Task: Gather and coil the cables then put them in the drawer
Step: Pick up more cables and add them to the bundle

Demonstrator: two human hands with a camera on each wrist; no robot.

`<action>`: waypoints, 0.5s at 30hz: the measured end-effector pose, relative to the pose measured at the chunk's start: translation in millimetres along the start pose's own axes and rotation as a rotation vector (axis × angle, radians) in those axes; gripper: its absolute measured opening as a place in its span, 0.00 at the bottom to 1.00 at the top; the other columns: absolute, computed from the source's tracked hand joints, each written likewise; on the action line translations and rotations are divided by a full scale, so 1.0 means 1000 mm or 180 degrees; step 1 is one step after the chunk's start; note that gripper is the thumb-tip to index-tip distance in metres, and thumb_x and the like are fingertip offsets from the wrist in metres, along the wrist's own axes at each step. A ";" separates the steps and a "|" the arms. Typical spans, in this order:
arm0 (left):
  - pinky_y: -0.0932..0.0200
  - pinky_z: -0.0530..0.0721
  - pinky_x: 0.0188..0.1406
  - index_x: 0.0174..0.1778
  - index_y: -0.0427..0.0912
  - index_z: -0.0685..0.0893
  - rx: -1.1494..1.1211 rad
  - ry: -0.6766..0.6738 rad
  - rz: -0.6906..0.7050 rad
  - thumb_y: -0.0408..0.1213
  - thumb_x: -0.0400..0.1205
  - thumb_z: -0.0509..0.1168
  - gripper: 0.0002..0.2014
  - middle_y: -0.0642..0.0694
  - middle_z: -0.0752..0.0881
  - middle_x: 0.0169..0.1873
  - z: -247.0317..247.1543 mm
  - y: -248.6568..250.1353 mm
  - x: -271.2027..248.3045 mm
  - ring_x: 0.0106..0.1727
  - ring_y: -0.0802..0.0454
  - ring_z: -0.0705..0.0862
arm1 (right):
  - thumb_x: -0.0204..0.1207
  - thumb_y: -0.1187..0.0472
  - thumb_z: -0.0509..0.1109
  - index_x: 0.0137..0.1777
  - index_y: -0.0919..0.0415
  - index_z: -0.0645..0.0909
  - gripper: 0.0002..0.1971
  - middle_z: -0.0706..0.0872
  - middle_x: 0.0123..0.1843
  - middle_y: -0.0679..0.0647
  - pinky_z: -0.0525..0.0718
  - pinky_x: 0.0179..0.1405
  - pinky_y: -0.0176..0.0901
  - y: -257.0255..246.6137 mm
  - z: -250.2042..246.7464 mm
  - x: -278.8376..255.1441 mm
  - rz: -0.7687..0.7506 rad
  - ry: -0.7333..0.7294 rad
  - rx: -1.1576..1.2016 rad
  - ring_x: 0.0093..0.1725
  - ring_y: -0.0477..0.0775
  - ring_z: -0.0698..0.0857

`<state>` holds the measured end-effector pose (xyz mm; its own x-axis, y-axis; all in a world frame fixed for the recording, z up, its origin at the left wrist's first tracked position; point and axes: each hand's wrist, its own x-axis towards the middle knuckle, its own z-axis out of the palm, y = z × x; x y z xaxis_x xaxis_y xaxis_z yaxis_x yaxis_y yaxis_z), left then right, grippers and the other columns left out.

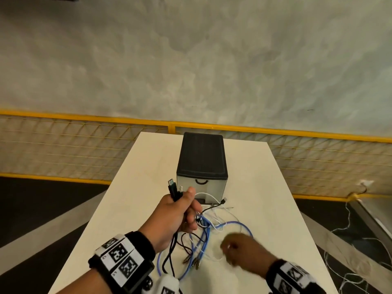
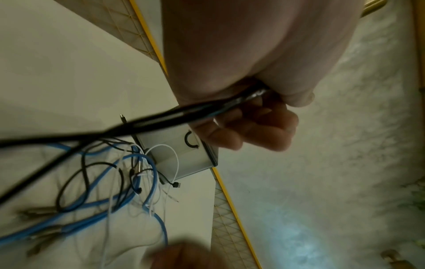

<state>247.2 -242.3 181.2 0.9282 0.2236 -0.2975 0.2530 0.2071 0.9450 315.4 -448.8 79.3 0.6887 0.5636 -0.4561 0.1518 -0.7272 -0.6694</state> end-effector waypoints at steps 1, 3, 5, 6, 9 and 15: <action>0.57 0.81 0.27 0.33 0.39 0.85 -0.0091 0.0031 0.0030 0.50 0.85 0.59 0.22 0.47 0.76 0.19 0.002 0.001 0.003 0.21 0.50 0.78 | 0.76 0.64 0.64 0.39 0.47 0.81 0.10 0.85 0.34 0.46 0.81 0.33 0.33 -0.003 -0.010 0.015 0.0033 0.0455 0.0143 0.30 0.43 0.83; 0.58 0.80 0.25 0.34 0.39 0.88 -0.0350 0.0050 0.0120 0.46 0.85 0.61 0.19 0.47 0.76 0.21 0.004 0.002 0.007 0.23 0.51 0.79 | 0.77 0.63 0.65 0.45 0.46 0.82 0.10 0.84 0.39 0.44 0.76 0.38 0.31 -0.017 -0.027 0.046 0.0035 0.1038 0.0105 0.37 0.44 0.82; 0.58 0.81 0.25 0.39 0.43 0.91 -0.0574 0.0004 0.0189 0.41 0.84 0.63 0.14 0.47 0.77 0.24 0.004 0.003 0.011 0.26 0.52 0.80 | 0.77 0.64 0.65 0.53 0.51 0.85 0.10 0.84 0.47 0.46 0.73 0.47 0.34 -0.017 -0.025 0.075 0.0136 0.1089 0.0157 0.47 0.48 0.81; 0.58 0.82 0.26 0.43 0.44 0.92 -0.0658 -0.0019 0.0206 0.39 0.84 0.64 0.12 0.47 0.77 0.25 0.001 0.004 0.012 0.27 0.52 0.81 | 0.77 0.65 0.65 0.55 0.53 0.85 0.12 0.85 0.50 0.49 0.74 0.50 0.36 -0.021 -0.025 0.092 0.0211 0.1006 0.0266 0.50 0.51 0.82; 0.56 0.82 0.28 0.51 0.46 0.91 -0.0704 -0.0097 0.0063 0.43 0.86 0.60 0.14 0.46 0.79 0.27 -0.006 0.008 0.014 0.27 0.52 0.81 | 0.78 0.64 0.65 0.65 0.57 0.82 0.16 0.84 0.65 0.58 0.76 0.63 0.43 -0.023 -0.019 0.122 0.0455 0.0698 0.0428 0.63 0.59 0.82; 0.50 0.86 0.35 0.38 0.38 0.90 -0.0108 -0.0273 -0.0727 0.68 0.80 0.46 0.39 0.44 0.76 0.19 -0.022 0.020 0.013 0.19 0.51 0.73 | 0.82 0.68 0.62 0.70 0.69 0.77 0.18 0.81 0.66 0.61 0.74 0.60 0.46 -0.018 -0.005 0.132 0.0594 0.0526 0.0993 0.66 0.61 0.80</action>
<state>258.7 -214.3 193.3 0.8681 0.0859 -0.4889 0.4510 0.2751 0.8491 407.4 -363.5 34.1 0.7927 0.3440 -0.5032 -0.1919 -0.6428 -0.7416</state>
